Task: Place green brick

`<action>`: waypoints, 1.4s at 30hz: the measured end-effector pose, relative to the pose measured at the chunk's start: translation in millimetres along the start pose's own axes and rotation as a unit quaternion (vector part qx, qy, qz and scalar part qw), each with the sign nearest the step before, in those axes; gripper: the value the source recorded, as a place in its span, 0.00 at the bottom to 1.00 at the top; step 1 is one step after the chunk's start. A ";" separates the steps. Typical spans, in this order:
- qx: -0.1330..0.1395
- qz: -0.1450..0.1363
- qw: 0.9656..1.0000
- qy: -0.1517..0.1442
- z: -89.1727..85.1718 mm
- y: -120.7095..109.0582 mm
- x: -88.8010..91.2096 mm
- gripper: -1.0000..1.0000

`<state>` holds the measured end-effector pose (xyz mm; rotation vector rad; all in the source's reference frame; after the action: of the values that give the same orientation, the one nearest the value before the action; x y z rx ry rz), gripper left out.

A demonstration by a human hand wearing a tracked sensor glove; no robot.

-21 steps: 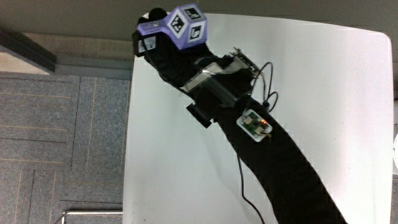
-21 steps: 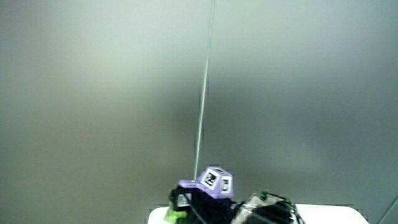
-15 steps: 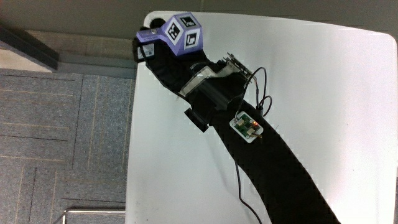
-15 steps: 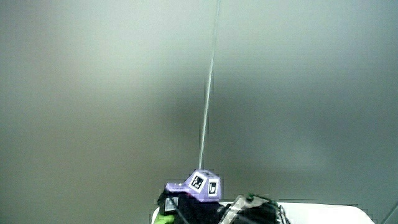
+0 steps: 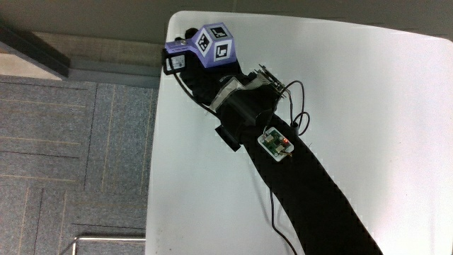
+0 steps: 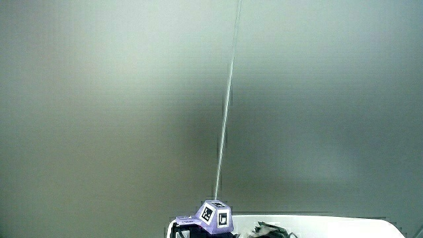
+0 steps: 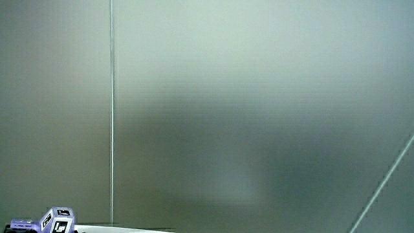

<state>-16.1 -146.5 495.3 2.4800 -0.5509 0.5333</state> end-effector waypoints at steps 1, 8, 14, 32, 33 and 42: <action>0.009 0.000 1.000 -0.005 2.2 -1.9 -0.8 0.50; 0.012 -0.004 1.000 0.008 3.2 -2.9 7.8 0.42; 0.006 -0.006 1.000 0.013 -0.5 -3.2 13.6 0.33; 0.014 -0.007 1.000 0.005 -4.2 -11.6 12.3 0.05; 0.019 -0.001 1.000 0.000 -7.2 -10.4 14.3 0.03; 0.031 0.005 0.999 0.009 -5.0 -14.1 14.2 0.00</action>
<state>1.3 -136.6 500.1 2.5290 -0.5475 0.5839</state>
